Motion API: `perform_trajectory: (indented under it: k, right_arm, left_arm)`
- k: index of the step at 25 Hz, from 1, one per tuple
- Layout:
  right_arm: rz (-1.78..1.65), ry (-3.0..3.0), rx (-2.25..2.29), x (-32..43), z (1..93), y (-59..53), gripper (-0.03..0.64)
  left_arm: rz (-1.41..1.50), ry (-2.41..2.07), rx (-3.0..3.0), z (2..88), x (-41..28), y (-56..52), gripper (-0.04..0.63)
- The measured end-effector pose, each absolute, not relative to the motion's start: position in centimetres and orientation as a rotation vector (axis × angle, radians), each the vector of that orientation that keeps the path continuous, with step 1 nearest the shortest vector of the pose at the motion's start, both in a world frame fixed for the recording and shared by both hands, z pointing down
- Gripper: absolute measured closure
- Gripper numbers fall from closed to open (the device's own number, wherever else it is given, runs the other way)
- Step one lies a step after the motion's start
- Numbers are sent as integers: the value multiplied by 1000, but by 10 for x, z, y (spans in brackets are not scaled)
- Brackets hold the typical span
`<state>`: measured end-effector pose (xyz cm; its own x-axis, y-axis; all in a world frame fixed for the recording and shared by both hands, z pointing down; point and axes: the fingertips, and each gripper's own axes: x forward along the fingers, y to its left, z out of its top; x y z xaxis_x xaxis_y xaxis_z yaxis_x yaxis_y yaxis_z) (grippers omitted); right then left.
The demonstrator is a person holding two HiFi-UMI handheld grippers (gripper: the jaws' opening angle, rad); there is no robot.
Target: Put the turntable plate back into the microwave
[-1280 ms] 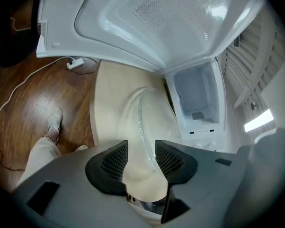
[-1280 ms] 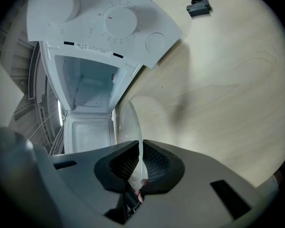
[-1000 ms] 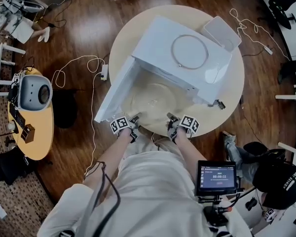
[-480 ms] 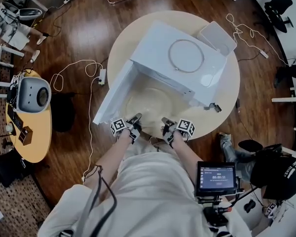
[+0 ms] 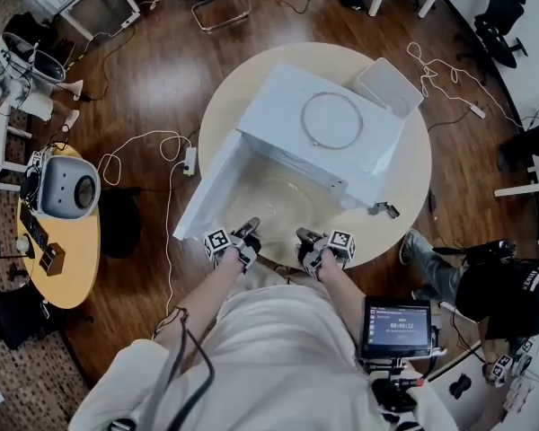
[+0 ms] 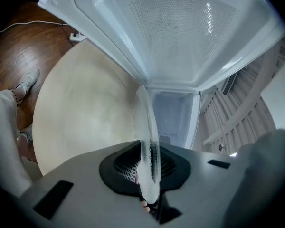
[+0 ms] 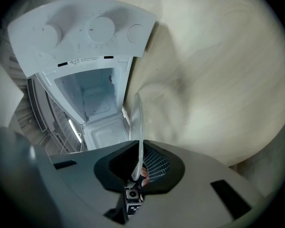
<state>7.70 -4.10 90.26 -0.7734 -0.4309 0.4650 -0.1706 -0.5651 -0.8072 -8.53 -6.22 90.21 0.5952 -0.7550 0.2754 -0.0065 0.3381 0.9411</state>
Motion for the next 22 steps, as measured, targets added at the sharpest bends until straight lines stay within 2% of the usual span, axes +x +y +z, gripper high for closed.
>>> perform_trajectory:
  k: [8, 11, 22]
  right_arm:
    - [-2363, 1609, -927, 81, 879, -46, 583]
    - [-2313, 1658, -921, 85, 870, -55, 543]
    - [-2187, 1818, -962, 85, 850, -71, 543]
  left_arm:
    - [-566, -796, 1261, 859, -82, -65, 555]
    - [-577, -780, 1295, 844, -81, -64, 555]
    - [-630, -815, 1289, 826, -84, -67, 555]
